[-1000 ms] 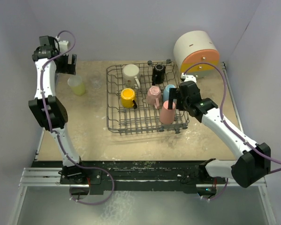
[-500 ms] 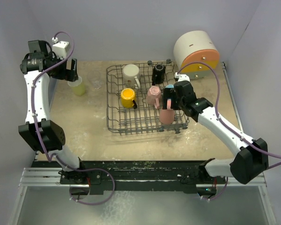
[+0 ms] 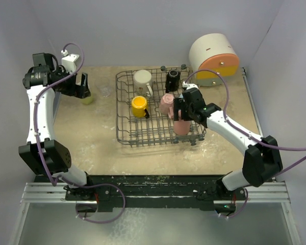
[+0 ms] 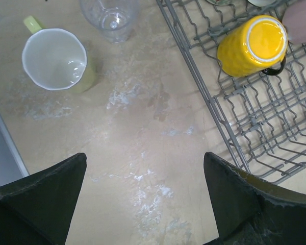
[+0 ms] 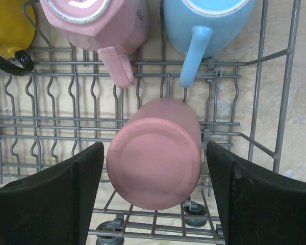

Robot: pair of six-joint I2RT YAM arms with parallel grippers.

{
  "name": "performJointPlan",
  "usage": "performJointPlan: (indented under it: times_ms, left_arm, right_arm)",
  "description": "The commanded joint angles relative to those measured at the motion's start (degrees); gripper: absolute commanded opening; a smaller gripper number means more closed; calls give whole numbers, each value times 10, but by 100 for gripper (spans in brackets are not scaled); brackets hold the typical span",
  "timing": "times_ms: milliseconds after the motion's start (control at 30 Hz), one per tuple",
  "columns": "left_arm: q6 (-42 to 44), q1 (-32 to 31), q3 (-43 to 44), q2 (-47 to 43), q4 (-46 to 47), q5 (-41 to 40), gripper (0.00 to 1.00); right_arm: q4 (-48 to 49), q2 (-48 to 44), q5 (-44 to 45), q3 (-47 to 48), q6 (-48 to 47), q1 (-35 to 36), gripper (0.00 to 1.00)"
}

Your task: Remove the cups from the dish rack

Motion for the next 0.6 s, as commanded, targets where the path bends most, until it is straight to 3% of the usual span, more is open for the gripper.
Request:
performJointPlan:
  times_ms: [0,333,567]
  left_arm:
    - [18,1,-14,-28,4,48,99]
    - [24,-12,-15,-44,-10,95,99]
    - [42,-27,-51,-69,11,126,99]
  right_arm:
    - [16,-12,-10,-5,-8,4,78]
    - [-11,-8,3,-2,-12,5,55]
    - [-85,-51,-22,70,-15,5,37]
